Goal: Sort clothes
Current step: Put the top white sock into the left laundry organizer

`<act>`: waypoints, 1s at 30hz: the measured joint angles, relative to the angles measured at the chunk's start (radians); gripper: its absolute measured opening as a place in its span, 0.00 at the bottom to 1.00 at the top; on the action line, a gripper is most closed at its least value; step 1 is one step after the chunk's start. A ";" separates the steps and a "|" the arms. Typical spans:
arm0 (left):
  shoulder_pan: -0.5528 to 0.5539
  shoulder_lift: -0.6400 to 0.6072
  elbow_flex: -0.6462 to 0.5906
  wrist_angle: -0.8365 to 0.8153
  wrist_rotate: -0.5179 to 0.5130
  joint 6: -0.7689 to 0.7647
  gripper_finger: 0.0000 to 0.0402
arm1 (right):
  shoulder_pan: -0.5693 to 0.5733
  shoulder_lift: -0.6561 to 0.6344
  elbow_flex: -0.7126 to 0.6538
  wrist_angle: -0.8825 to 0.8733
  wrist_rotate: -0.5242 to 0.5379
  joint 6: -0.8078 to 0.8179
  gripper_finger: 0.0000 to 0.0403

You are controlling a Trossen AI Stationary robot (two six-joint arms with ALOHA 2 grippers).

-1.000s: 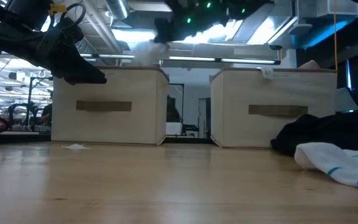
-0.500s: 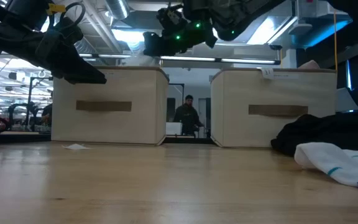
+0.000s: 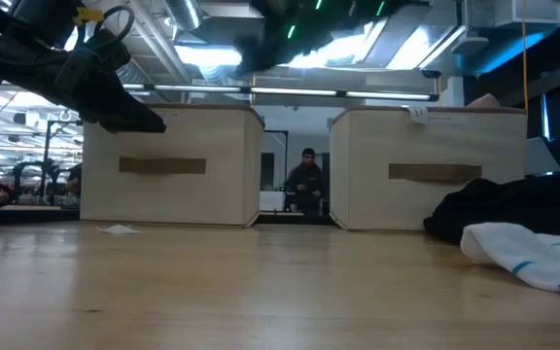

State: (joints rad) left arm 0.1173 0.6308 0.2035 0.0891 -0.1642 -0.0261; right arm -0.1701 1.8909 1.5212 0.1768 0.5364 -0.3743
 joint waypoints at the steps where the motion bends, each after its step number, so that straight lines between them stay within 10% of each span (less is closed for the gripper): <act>1: 0.000 0.000 0.000 0.002 0.000 -0.002 0.40 | 0.026 -0.035 0.002 -0.071 0.028 0.004 0.55; 13: 0.000 0.000 0.000 0.006 0.000 -0.003 0.40 | 0.417 -0.255 0.000 -1.014 0.052 0.661 0.60; 20: 0.000 0.000 0.000 0.011 0.000 -0.003 0.40 | 0.572 -0.253 -0.121 -1.244 -0.009 1.104 0.60; 30: 0.000 0.000 0.000 0.011 0.000 -0.017 0.40 | 0.799 -0.255 -0.210 -1.548 -0.429 1.718 0.60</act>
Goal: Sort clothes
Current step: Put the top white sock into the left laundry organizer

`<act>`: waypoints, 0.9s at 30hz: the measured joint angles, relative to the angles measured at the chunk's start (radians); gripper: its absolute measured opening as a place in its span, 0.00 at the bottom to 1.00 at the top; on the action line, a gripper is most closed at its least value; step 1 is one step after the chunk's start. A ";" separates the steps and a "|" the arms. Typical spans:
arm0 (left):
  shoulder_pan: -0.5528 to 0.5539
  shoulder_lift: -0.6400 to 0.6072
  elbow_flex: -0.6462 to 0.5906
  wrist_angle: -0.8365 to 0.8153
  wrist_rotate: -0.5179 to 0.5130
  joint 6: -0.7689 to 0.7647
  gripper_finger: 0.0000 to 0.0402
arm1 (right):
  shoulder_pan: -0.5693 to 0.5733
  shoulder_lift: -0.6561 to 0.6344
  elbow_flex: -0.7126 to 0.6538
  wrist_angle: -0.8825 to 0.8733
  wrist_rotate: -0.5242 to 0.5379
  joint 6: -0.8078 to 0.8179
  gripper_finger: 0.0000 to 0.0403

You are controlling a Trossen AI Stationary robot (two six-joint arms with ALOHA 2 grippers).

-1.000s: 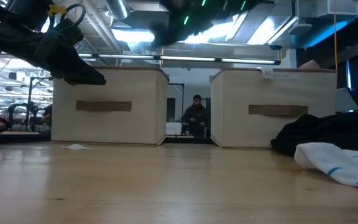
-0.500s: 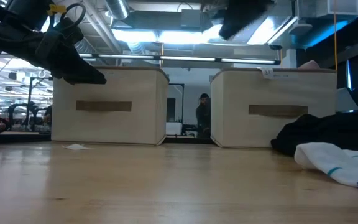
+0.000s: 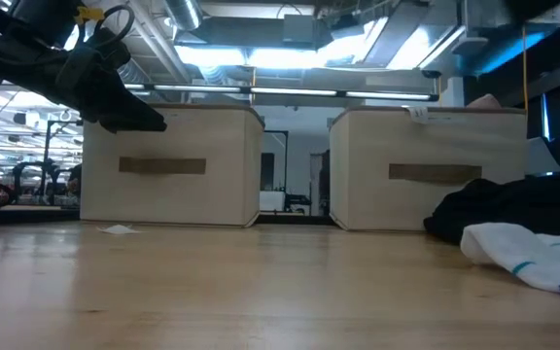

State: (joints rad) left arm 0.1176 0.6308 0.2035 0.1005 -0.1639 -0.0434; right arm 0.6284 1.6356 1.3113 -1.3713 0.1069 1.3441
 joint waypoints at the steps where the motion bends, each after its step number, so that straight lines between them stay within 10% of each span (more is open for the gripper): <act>1: 0.000 0.000 0.000 0.000 0.000 0.000 0.40 | 0.029 0.000 0.000 -0.038 -0.041 0.044 0.60; 13: 0.000 0.000 0.000 0.019 0.000 0.014 0.40 | 0.291 0.000 -0.157 0.004 -0.151 0.222 0.60; 27: 0.000 0.000 0.000 0.017 0.000 0.018 0.40 | 0.320 0.000 -0.360 0.257 -0.148 -0.004 0.53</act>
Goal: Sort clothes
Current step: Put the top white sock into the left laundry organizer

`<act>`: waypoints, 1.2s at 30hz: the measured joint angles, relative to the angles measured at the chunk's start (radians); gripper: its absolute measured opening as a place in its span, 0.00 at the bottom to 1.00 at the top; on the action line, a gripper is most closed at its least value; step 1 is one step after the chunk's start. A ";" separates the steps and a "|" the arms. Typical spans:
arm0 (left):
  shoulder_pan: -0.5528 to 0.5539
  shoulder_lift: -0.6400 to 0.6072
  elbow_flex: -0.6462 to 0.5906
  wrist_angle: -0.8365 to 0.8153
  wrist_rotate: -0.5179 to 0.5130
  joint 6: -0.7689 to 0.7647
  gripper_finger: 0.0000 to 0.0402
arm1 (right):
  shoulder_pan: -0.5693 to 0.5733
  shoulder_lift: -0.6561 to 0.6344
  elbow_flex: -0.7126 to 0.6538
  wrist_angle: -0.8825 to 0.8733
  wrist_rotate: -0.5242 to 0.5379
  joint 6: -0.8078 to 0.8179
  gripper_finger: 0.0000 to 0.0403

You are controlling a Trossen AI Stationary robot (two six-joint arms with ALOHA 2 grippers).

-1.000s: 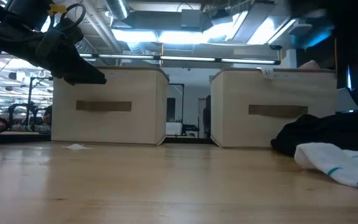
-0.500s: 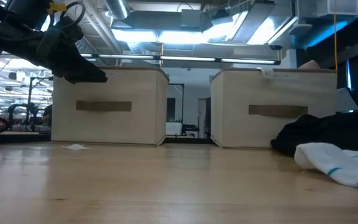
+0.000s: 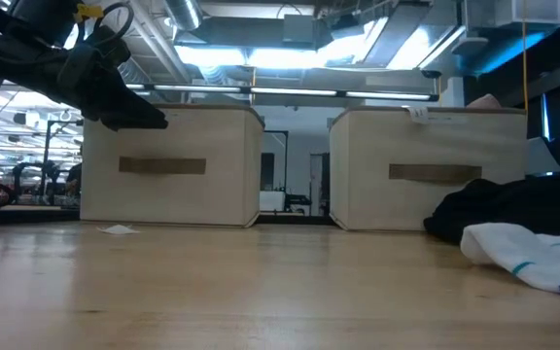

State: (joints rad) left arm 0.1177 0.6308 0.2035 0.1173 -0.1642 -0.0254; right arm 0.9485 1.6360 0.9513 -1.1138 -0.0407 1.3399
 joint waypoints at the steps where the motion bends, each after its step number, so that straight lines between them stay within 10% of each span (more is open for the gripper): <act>1: 0.000 0.000 0.000 0.000 0.000 0.000 0.40 | 0.000 0.000 0.000 0.003 -0.003 0.000 0.49; 10: 0.000 0.000 0.000 -0.001 0.000 0.006 0.40 | 0.000 -0.003 0.086 -0.021 0.007 0.013 0.03; 24: 0.000 0.000 0.000 0.007 0.000 0.003 0.40 | -0.117 -0.056 0.409 -0.176 0.205 0.019 0.03; 36: 0.000 0.000 0.000 0.006 0.000 0.003 0.40 | -0.350 -0.057 0.569 0.044 0.652 -0.531 0.03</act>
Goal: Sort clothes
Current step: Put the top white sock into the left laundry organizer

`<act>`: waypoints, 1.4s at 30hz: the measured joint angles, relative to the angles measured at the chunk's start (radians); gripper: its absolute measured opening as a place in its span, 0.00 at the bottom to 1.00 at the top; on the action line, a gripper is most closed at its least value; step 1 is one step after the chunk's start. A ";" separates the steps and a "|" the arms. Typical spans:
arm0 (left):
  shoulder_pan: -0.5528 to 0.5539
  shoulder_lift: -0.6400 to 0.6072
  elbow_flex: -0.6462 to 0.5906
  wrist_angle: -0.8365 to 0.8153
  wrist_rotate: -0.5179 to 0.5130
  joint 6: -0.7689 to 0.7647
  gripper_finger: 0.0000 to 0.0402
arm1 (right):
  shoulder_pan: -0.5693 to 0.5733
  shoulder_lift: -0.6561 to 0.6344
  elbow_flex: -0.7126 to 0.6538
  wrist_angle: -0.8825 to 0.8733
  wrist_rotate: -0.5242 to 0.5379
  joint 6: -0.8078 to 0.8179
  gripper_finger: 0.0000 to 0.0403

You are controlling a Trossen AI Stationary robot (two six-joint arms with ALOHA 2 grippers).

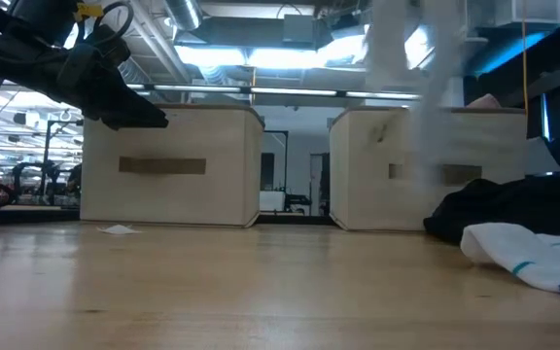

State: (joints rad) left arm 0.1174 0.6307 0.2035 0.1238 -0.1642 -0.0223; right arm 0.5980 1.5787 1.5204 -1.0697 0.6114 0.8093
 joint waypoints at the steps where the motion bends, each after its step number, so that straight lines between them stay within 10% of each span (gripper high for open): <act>1: 0.000 0.000 0.000 0.000 0.000 0.000 0.40 | -0.022 0.000 -0.002 0.034 0.011 -0.049 0.03; 26: 0.000 0.000 0.000 0.001 0.000 0.001 0.40 | -0.535 0.034 -0.011 0.971 0.006 -1.023 0.03; 42: 0.000 0.000 0.000 -0.001 0.000 -0.004 0.40 | -0.824 0.201 -0.011 1.491 -0.295 -1.078 0.03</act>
State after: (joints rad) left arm 0.1173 0.6305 0.2035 0.1230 -0.1642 -0.0265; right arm -0.2264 1.7793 1.5097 0.4210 0.3161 -0.2684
